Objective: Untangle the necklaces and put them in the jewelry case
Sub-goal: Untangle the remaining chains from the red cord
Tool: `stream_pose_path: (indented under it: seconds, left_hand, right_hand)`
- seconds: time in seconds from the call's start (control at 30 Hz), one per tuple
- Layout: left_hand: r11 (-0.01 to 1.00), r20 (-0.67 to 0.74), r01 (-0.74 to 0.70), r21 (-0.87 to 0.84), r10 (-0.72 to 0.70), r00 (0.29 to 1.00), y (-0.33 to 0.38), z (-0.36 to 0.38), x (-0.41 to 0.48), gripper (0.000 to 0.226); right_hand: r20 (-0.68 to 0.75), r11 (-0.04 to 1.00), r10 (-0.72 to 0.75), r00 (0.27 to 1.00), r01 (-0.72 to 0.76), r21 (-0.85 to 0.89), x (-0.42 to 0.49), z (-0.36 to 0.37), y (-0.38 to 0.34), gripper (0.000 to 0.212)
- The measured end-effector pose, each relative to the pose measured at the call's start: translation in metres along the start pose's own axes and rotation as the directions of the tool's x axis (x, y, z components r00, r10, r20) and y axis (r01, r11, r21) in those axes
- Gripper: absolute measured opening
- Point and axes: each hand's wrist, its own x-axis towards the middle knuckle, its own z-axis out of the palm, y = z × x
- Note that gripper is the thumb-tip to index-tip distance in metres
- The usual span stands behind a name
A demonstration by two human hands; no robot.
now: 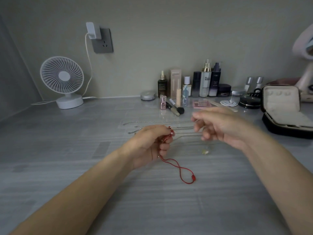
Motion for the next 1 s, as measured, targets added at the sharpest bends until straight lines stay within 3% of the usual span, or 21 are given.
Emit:
stream_pose_path:
  seconds: [0.13,0.2,0.63,1.0]
  left_hand:
    - [0.999,0.007,0.006,0.039,-0.007,1.000,0.000,0.001,0.000,0.015]
    - [0.998,0.011,-0.001,0.067,0.000,1.000,0.001,0.001,-0.002,0.010]
    - [0.990,-0.233,-0.030,0.136,0.061,0.971,0.003,-0.005,0.001,0.021]
    - [0.959,-0.312,-0.014,0.282,0.106,0.944,0.004,-0.011,0.001,0.021]
  right_hand:
    - [0.120,0.943,-0.007,0.993,0.046,-0.329,-0.002,0.013,0.008,0.015]
    - [0.114,0.917,-0.066,0.991,0.106,-0.385,-0.002,0.017,0.009,0.011]
    - [-0.076,0.944,-0.234,0.969,0.208,-0.258,-0.009,0.016,-0.001,0.007]
    - [-0.224,0.972,-0.232,0.947,0.219,-0.080,-0.002,0.007,0.001,0.017]
